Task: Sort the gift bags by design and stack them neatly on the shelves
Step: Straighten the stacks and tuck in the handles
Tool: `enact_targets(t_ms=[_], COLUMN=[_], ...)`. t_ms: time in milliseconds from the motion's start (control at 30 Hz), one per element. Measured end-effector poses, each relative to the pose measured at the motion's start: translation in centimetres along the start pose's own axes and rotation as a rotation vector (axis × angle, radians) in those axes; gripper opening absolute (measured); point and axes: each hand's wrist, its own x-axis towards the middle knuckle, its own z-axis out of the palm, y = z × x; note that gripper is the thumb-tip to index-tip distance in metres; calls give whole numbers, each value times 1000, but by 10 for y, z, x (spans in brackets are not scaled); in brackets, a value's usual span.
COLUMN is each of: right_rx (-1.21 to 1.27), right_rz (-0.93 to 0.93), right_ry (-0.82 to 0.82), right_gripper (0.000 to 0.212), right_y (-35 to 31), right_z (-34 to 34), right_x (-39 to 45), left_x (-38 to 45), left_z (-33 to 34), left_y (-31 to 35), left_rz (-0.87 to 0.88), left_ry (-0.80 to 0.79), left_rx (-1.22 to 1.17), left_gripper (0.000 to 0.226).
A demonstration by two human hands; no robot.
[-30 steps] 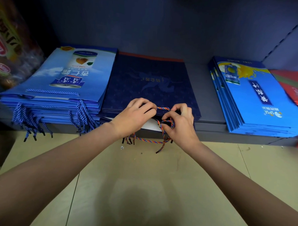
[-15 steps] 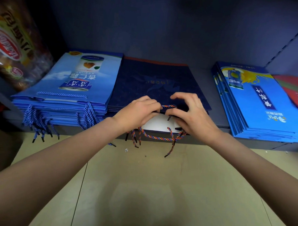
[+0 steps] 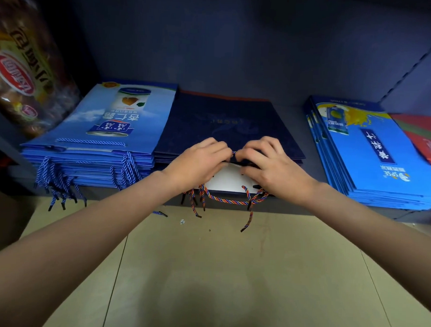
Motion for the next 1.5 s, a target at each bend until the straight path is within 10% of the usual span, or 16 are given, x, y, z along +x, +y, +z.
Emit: enact_targets(t_ms=[500,600,867,1100,1500], right_rx=[44,85,445,226,277], right_rz=[-351,-174,1079,1293,1417], right_ry=[-82,-58,319,120,289], right_gripper=[29,22,26,33,12], right_y=[3,3,-83,-83,-75], right_z=[7,5,-17,3,14], right_x=[10,5,-22,2,29], left_x=[-6,-5,-1,3,4], left_z=[11,8,7,2,9], left_y=[3,7,9,16,18], left_rz=[-45,-106,-151,-166,-176], left_ry=[-9,-30,-11,12,96], left_rx=[10,-27,-40,-39,100], left_gripper=[19,16,28,28,26])
